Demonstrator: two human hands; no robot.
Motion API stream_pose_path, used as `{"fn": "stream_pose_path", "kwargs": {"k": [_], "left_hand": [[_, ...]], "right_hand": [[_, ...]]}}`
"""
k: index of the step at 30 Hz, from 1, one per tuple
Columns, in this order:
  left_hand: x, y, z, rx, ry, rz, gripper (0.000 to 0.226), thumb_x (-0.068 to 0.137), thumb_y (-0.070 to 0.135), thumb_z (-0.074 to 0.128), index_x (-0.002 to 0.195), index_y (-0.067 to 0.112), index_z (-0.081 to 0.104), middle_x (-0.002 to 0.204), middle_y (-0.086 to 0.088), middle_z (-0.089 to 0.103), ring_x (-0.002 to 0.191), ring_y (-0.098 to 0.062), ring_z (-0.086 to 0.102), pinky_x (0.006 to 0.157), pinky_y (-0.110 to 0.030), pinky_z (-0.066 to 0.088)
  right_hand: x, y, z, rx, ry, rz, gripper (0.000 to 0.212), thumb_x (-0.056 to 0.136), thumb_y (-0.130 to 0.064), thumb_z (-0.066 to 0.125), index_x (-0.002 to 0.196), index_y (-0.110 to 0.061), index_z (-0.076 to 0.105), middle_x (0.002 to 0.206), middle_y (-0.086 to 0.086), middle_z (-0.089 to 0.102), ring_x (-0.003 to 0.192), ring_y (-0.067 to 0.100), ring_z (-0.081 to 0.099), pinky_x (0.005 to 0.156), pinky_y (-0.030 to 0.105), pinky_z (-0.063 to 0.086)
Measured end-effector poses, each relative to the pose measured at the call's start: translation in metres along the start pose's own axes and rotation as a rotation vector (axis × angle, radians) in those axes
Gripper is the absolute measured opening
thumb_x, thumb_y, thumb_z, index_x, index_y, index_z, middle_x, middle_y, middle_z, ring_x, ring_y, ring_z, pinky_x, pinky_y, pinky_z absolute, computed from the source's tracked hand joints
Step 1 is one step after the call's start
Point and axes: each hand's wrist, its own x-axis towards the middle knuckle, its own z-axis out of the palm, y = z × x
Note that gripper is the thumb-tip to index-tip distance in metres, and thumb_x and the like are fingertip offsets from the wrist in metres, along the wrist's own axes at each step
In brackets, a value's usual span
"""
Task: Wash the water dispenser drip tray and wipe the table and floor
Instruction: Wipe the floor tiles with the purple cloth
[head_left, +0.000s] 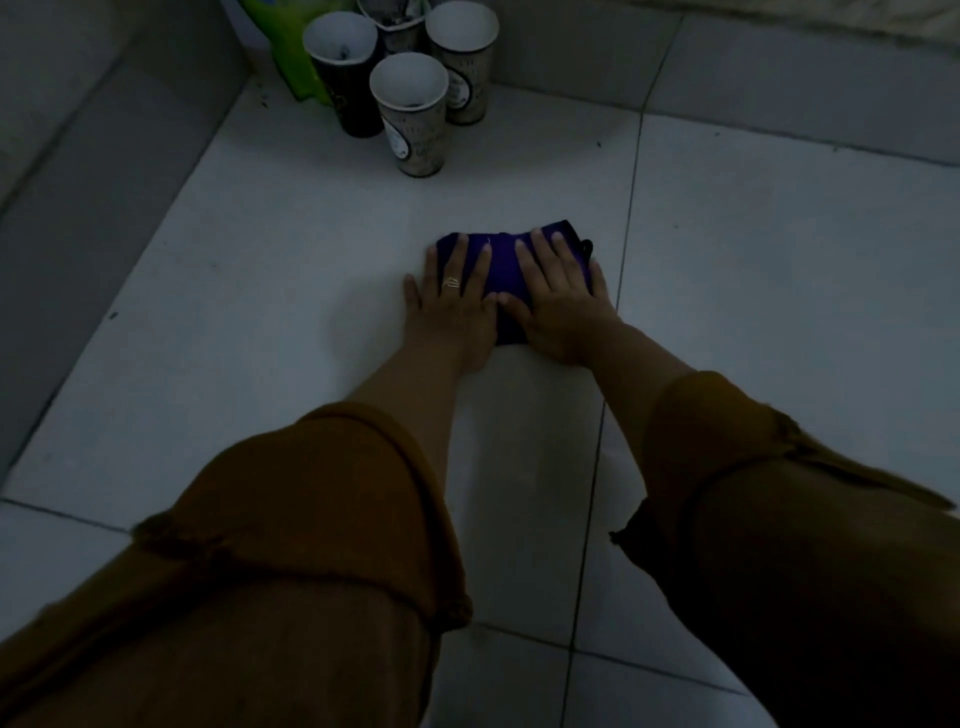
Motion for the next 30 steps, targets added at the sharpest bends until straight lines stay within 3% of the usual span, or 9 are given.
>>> {"fn": "stream_pose_path", "kwargs": {"k": [9, 16, 20, 23, 26, 30], "left_hand": [[-0.101, -0.005, 0.034, -0.023, 0.006, -0.023, 0.057, 0.102, 0.039, 0.018, 0.150, 0.026, -0.008, 0.158, 0.001, -0.019, 0.144, -0.026, -0.021, 0.115, -0.049, -0.008], [-0.222, -0.006, 0.068, -0.049, -0.075, -0.084, 0.057, 0.102, 0.039, 0.016, 0.143, 0.030, -0.022, 0.155, 0.002, -0.027, 0.143, -0.025, -0.025, 0.116, -0.046, -0.010], [-0.285, -0.010, 0.083, -0.056, -0.081, -0.112, 0.057, 0.102, 0.039, 0.017, 0.134, 0.030, -0.029, 0.142, 0.008, -0.039, 0.142, -0.025, -0.027, 0.116, -0.045, -0.010], [-0.307, -0.013, 0.083, -0.043, -0.115, -0.123, 0.057, 0.102, 0.038, 0.016, 0.139, 0.028, -0.027, 0.145, 0.006, -0.038, 0.141, -0.026, -0.029, 0.116, -0.043, -0.013], [-0.308, -0.015, 0.080, -0.024, -0.132, -0.111, 0.057, 0.102, 0.039, 0.014, 0.141, 0.027, -0.026, 0.151, 0.004, -0.033, 0.141, -0.025, -0.030, 0.115, -0.042, -0.015], [-0.287, -0.026, 0.073, -0.021, -0.130, -0.132, 0.057, 0.102, 0.040, 0.012, 0.145, 0.027, -0.023, 0.154, 0.003, -0.031, 0.141, -0.024, -0.030, 0.115, -0.043, -0.015]], "right_hand": [[-0.093, -0.024, 0.030, 0.009, -0.044, -0.031, 0.070, 0.097, -0.055, 0.020, 0.151, -0.022, -0.007, 0.159, -0.001, -0.014, 0.146, 0.017, -0.014, 0.115, 0.047, -0.010], [-0.207, -0.055, 0.059, 0.005, -0.166, -0.055, 0.069, 0.097, -0.056, 0.017, 0.150, -0.023, -0.014, 0.157, -0.002, -0.021, 0.145, 0.016, -0.021, 0.113, 0.043, -0.017], [-0.261, -0.075, 0.076, 0.005, -0.199, -0.070, 0.069, 0.097, -0.055, 0.017, 0.149, -0.023, -0.015, 0.157, -0.002, -0.023, 0.144, 0.017, -0.022, 0.113, 0.042, -0.018], [-0.279, -0.086, 0.082, -0.013, -0.218, -0.073, 0.071, 0.090, -0.059, -0.001, 0.149, -0.022, -0.015, 0.157, -0.001, -0.023, 0.144, 0.019, -0.022, 0.113, 0.043, -0.017], [-0.279, -0.089, 0.081, -0.013, -0.230, -0.073, 0.092, 0.068, -0.065, -0.021, 0.149, -0.021, -0.017, 0.154, -0.003, -0.029, 0.144, 0.018, -0.023, 0.112, 0.042, -0.018], [-0.252, -0.092, 0.079, -0.013, -0.232, -0.102, 0.070, 0.094, -0.059, 0.009, 0.149, -0.022, -0.016, 0.155, -0.002, -0.027, 0.144, 0.018, -0.023, 0.112, 0.043, -0.019]]}}
